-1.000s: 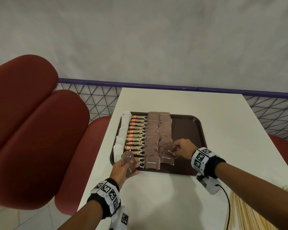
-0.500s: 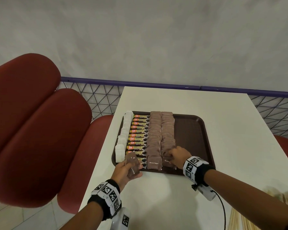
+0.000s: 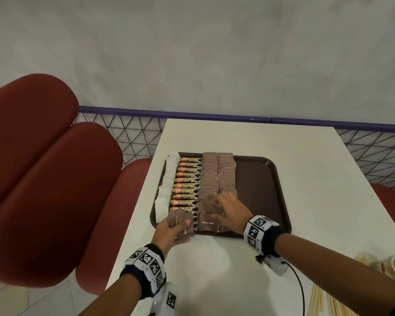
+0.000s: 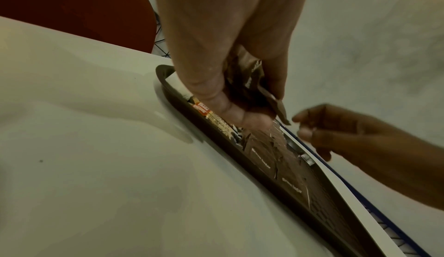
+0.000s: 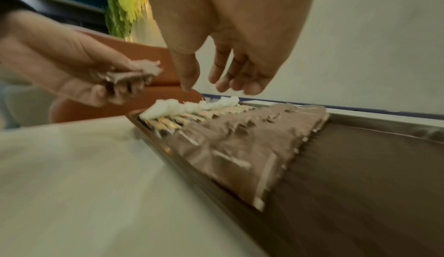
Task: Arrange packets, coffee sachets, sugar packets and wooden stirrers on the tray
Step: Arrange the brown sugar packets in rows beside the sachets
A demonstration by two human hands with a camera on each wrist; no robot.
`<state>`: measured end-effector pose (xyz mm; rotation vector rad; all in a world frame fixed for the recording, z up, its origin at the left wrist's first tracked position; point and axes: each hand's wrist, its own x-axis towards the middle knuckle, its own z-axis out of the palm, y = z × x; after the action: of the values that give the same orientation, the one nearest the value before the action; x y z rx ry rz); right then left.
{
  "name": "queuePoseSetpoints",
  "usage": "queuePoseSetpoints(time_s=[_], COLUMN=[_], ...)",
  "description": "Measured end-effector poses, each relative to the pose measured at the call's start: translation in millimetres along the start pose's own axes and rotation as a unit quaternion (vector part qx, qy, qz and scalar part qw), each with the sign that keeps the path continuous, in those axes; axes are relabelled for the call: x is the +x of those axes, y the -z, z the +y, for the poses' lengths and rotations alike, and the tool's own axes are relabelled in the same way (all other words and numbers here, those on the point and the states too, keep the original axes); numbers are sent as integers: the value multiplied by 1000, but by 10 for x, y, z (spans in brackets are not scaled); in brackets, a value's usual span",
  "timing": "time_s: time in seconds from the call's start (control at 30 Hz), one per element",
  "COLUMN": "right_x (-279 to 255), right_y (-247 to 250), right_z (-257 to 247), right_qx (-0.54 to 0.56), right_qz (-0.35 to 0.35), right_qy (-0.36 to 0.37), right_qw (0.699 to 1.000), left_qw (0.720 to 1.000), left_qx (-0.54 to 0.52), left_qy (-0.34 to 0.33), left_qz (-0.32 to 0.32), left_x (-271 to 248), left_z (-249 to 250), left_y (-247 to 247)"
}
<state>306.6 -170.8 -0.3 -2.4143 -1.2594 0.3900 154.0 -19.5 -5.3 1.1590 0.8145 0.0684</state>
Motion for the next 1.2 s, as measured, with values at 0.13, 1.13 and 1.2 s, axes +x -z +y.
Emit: queuePoseSetpoints(time_s=[0.13,1.13,1.2], right_x=[44,-321,-322], right_y=[13,75,2], right_z=[-297,323,314], right_qx=[124,180,160], right_qz=[-30,-31,-42], right_qy=[37,-261,-263], right_qw=[991,948,950], left_qw=[1000,1000,1000], left_qx=[25,7,7], left_qy=[-7,16,14], left_qz=[-5,-4,-6], left_x=[-16,82,86], left_z=[-7,-29,-33], left_y=[-25,49,45])
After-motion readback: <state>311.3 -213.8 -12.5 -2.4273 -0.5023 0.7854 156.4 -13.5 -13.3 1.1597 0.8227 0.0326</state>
